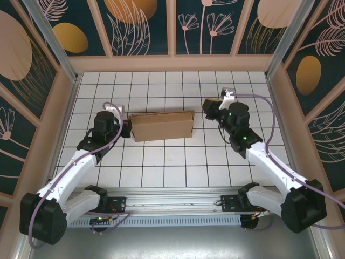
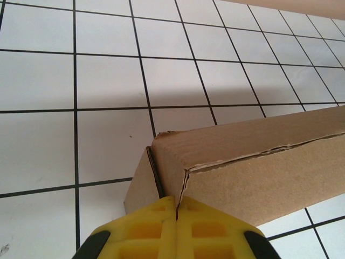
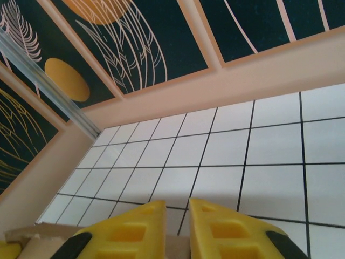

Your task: Fold the paper box

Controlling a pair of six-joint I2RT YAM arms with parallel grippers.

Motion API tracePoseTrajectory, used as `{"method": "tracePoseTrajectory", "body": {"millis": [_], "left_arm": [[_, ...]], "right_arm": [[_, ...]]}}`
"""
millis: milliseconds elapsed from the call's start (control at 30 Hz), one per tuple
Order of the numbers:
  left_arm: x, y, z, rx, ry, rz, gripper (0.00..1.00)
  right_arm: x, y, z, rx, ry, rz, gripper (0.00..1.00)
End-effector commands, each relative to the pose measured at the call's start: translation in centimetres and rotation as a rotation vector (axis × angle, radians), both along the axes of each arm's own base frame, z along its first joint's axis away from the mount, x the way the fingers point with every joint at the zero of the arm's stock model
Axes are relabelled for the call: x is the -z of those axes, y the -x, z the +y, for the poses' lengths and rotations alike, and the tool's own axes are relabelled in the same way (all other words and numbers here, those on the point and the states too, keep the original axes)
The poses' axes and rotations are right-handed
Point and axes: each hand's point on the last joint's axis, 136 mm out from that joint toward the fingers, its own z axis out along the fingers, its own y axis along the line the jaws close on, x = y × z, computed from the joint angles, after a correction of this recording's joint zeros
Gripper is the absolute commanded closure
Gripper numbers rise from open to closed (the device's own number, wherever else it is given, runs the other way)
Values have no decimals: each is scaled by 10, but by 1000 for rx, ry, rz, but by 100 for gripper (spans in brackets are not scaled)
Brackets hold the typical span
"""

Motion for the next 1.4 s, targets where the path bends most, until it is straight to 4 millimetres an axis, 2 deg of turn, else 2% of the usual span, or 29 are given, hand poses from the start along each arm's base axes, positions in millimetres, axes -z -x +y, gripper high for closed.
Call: {"method": "tracePoseTrajectory", "body": {"millis": [0,67,133,367,467,733,900,933,1033,1100,1200,1233,1367], "left_arm": [[26,11,-3,38,-45,82,100],[27,11,-4,39,-49,86,100],[28,11,-3,39,-53,87,100],[31,10,-2,22,-56,100,100],[32,10,-1,17,-57,104,100],[31,10,0,8,-55,100,100],[27,9,-2,13,-37,93,100],[24,9,-4,16,-26,89,97],[7,10,-8,24,23,67,77],[-4,12,-10,28,50,48,68],[-13,17,-11,17,97,34,59],[-15,19,-12,23,111,32,58],[-19,26,-15,42,148,33,55]], "right_arm": [[11,-12,7,-24,-23,115,79],[24,-25,17,-62,-21,230,72],[33,-29,33,-118,-2,293,67],[58,-25,54,-163,-62,380,68],[62,-19,62,-173,-42,371,69],[95,3,63,-178,-8,397,75],[106,9,60,-173,0,405,76],[106,9,60,-170,1,404,76],[103,7,58,-150,9,390,76],[100,6,57,-134,11,378,76],[97,2,51,-95,25,359,76],[97,7,57,-106,33,355,77],[95,6,57,-85,42,342,78]]}}
